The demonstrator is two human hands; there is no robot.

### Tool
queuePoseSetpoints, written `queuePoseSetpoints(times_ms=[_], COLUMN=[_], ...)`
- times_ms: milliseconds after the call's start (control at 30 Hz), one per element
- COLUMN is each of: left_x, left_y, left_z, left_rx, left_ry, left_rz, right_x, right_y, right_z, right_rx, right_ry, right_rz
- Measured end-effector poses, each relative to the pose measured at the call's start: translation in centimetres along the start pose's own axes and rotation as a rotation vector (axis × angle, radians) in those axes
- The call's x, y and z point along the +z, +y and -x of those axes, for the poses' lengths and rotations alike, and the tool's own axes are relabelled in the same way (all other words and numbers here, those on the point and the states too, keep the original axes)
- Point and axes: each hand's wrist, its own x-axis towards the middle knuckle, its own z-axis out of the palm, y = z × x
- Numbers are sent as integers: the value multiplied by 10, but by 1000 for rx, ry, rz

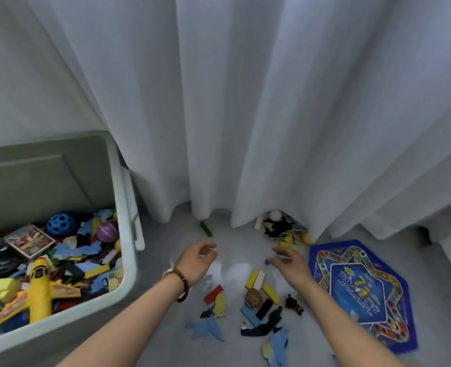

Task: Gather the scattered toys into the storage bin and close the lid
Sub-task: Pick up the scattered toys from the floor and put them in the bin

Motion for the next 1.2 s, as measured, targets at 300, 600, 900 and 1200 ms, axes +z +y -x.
queuePoseSetpoints(times_ms=[300, 600, 900, 1200], left_x=[57, 85, 93, 119], left_y=[-72, -55, -88, -92], left_z=[-22, -6, -2, 6], left_rx=[-102, -442, -91, 53], left_ry=[32, -289, -140, -142], left_rz=[65, 939, 65, -404], right_x=[37, 34, 42, 25], right_y=[53, 19, 73, 70], right_z=[-39, 14, 33, 25], right_rx=[-85, -247, -333, -210], right_ry=[-15, -263, -245, -71], right_rz=[358, -57, 561, 251])
